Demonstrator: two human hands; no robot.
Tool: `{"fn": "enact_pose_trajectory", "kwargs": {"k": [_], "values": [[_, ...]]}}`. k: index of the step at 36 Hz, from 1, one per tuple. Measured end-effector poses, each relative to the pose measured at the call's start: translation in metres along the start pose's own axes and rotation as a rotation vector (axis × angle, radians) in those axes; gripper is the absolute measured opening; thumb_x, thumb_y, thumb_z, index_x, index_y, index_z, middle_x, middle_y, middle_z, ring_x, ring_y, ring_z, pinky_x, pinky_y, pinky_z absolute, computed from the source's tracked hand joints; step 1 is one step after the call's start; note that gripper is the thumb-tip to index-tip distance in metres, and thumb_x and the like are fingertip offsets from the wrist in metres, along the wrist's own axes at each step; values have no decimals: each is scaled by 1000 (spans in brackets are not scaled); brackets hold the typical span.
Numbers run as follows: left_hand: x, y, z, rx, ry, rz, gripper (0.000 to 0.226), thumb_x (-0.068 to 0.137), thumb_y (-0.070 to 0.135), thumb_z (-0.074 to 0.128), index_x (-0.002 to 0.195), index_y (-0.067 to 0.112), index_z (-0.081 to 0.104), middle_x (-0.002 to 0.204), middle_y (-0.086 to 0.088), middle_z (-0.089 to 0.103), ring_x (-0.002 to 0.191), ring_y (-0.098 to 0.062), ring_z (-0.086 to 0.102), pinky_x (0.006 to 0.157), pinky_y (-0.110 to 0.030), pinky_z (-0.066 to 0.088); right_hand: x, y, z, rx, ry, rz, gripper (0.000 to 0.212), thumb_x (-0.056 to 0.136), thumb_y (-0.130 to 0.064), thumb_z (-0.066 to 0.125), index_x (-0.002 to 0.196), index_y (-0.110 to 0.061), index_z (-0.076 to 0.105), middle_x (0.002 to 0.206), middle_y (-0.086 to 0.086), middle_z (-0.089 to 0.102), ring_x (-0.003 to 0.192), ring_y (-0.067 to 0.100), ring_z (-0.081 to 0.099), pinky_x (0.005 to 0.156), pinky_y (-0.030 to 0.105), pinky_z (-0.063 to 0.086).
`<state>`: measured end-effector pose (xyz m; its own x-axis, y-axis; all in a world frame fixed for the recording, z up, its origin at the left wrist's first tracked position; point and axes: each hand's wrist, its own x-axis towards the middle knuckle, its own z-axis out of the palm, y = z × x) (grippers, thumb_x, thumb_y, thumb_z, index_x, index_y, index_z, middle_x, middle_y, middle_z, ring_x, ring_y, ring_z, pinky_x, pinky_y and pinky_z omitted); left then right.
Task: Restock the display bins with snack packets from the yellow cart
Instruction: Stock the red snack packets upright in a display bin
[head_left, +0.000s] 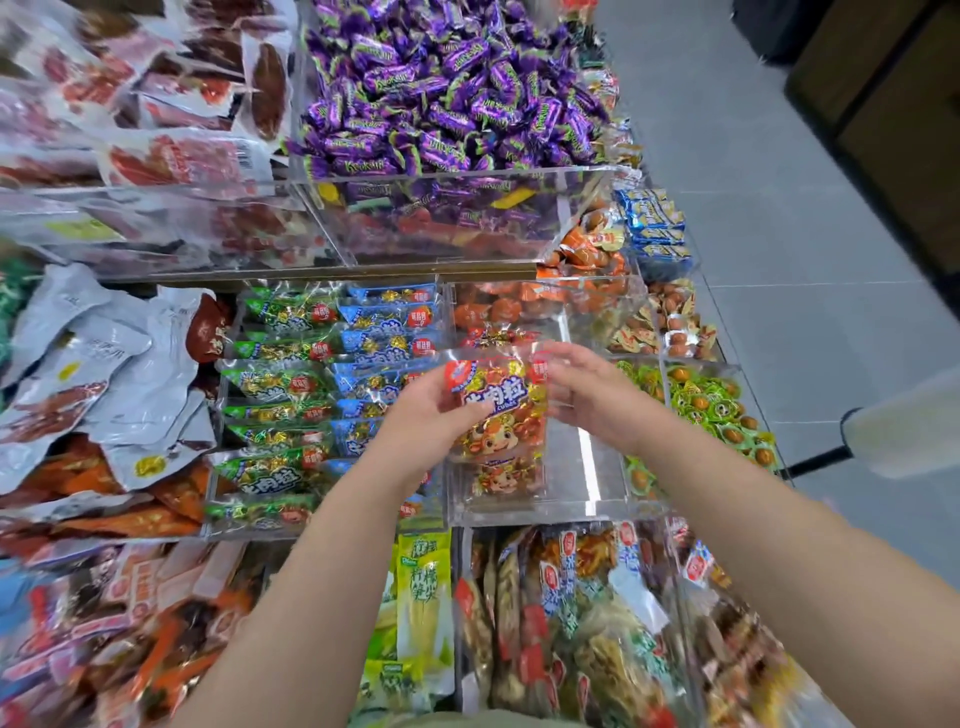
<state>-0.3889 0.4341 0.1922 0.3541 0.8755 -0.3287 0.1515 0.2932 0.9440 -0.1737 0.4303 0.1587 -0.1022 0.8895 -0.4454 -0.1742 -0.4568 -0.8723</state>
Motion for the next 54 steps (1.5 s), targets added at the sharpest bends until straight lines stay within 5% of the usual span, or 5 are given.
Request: {"fn": "enact_pose_trajectory", "kwargs": {"k": [12,18,30,42,54], "values": [[12,9,-14,941,458,453,61,78,44,72,130,19,54,132,-1,55,128,-23,45,106,-36,33,-14,27,-7,-415,120,238,47,67,3,78,106,-10,55,90,4,67,79,13,66,65,19,54],[31,-21,-26,1381,256,-7,127,63,85,54,152,23,-14,160,-10,-16,146,-33,-18,114,-58,-6,15,71,13,-464,130,241,57,63,11,78,113,-7,57,99,9,67,94,24,64,77,31,54],[36,-42,-28,1444,281,6,112,72,76,53,152,25,-6,160,-15,-10,147,-36,-8,112,-59,-10,43,112,19,-844,298,440,133,43,-29,95,144,-14,9,144,14,30,133,32,33,110,42,32],[38,-45,-28,1438,283,8,114,70,76,53,153,25,-6,160,-15,-14,147,-34,-12,111,-58,-15,65,113,35,-711,452,275,108,50,-38,90,134,-16,27,129,7,28,97,5,26,93,15,25],[36,-45,-27,1416,296,21,108,73,71,54,153,27,-3,160,-14,-14,147,-32,-13,111,-56,-16,44,109,-8,-229,-41,318,144,55,-8,89,143,-35,-21,149,3,27,129,25,40,108,45,34]]}}
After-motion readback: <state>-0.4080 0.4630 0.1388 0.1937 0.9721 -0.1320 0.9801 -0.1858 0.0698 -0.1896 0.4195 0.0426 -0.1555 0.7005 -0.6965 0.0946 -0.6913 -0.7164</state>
